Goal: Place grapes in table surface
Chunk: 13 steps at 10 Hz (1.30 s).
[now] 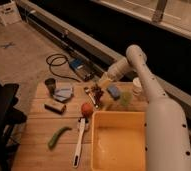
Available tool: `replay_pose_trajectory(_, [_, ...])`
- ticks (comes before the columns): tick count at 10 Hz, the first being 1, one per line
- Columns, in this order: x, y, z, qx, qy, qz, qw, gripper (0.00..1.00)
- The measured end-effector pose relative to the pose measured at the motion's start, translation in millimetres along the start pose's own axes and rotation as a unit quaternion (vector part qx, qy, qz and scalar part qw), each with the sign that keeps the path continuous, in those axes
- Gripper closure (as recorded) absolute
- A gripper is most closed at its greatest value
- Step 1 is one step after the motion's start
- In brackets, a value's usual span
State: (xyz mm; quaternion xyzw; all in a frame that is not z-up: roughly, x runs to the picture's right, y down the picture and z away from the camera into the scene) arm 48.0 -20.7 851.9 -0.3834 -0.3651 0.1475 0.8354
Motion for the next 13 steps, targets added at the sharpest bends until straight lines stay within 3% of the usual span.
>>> replay_pose_trajectory(2, [-3, 2, -2, -0.005, 0.002, -0.013, 0.9999, 0.46])
replay_pose_trajectory(3, [-4, 1, -8, 0.011, 0.005, -0.016, 0.9998, 0.38])
replay_pose_trajectory(4, [2, -3, -22, 0.044, 0.008, -0.014, 0.9989, 0.26])
replay_pose_trajectory(5, [4, -6, -31, 0.068, 0.011, -0.013, 0.9976, 0.21])
replay_pose_trajectory(7, [8, -8, -40, 0.087, 0.012, -0.010, 0.9961, 0.20])
replay_pose_trajectory(13, [7, -8, -40, 0.086, 0.011, -0.011, 0.9962, 0.20])
